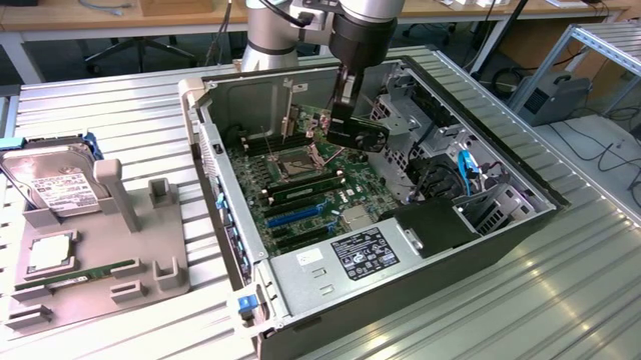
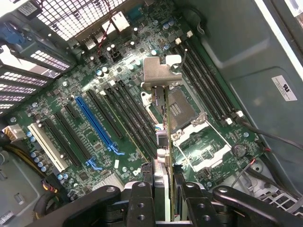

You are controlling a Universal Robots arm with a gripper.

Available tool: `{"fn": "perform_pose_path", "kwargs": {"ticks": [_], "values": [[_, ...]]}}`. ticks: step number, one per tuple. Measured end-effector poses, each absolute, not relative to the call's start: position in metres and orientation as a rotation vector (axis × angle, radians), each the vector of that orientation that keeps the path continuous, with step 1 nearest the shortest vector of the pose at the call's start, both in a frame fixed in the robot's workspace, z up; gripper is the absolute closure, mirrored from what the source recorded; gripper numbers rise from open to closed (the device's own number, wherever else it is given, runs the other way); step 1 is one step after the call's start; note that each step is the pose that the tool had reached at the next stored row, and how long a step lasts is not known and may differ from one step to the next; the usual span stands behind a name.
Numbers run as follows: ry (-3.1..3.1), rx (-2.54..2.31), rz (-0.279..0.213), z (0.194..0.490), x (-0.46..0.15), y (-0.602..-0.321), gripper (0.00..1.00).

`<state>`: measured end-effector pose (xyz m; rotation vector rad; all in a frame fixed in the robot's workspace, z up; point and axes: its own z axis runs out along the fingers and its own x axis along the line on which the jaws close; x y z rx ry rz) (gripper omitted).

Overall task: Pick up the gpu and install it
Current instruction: 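Insert the gpu into the slot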

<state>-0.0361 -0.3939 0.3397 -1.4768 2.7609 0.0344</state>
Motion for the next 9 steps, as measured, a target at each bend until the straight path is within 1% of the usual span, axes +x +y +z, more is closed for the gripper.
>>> {"fn": "perform_pose_path", "kwargs": {"ticks": [9], "values": [[2.750,-1.498,0.035,0.3397,-0.0361,-0.3939,0.73]]}}
